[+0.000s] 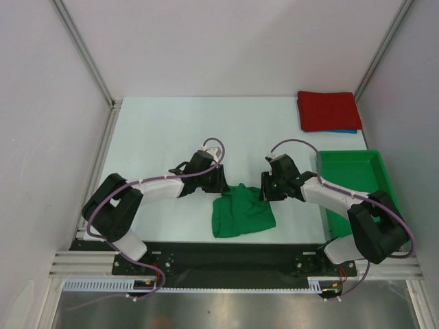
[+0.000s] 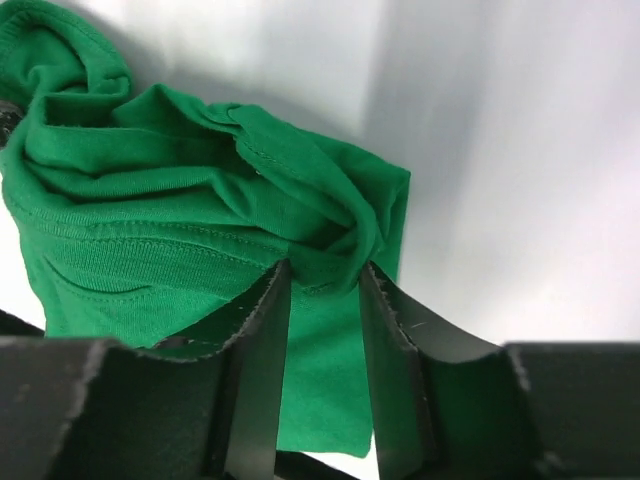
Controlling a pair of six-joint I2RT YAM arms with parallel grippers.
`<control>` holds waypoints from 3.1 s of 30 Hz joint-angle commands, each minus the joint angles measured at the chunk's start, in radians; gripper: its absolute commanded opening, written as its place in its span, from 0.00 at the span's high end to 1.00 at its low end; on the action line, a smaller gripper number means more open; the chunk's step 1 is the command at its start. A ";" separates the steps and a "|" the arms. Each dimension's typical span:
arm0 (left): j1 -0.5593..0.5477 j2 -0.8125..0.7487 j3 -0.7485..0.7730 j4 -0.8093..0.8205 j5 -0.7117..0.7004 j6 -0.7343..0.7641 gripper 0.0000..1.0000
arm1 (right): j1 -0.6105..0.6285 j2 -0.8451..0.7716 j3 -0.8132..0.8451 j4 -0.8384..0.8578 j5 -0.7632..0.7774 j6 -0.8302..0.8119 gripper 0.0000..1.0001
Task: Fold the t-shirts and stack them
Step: Flatten the tshirt out
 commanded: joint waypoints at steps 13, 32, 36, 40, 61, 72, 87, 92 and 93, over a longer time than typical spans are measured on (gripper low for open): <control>0.123 -0.251 0.193 -0.094 -0.171 0.096 1.00 | -0.022 0.135 0.447 -0.067 0.093 -0.080 1.00; 0.311 -0.759 0.839 -0.263 -0.386 0.560 1.00 | 0.032 0.459 1.517 0.125 -0.019 -0.037 1.00; 0.311 -0.875 0.694 -0.207 -0.251 0.420 1.00 | 0.010 0.409 1.430 0.074 -0.058 -0.029 1.00; 0.311 -0.929 0.480 -0.174 -0.047 0.192 0.99 | -0.050 0.295 1.145 0.071 -0.094 0.005 1.00; 0.311 -0.986 0.734 -0.299 -0.333 0.483 1.00 | 0.319 -0.231 0.944 -0.245 -0.355 -0.307 1.00; 0.310 -0.836 0.877 -0.063 -0.441 0.676 1.00 | 0.664 -0.199 1.027 -0.210 -0.187 -0.311 1.00; 0.243 0.040 0.786 0.320 -0.157 0.560 1.00 | -0.253 -0.365 0.296 -0.231 -0.214 -0.038 1.00; 0.147 0.390 0.910 0.333 -0.228 0.612 1.00 | -0.419 -0.351 0.100 -0.199 -0.208 -0.058 1.00; 0.140 0.437 0.987 0.317 -0.234 0.610 1.00 | -0.442 -0.339 0.087 -0.188 -0.191 -0.064 1.00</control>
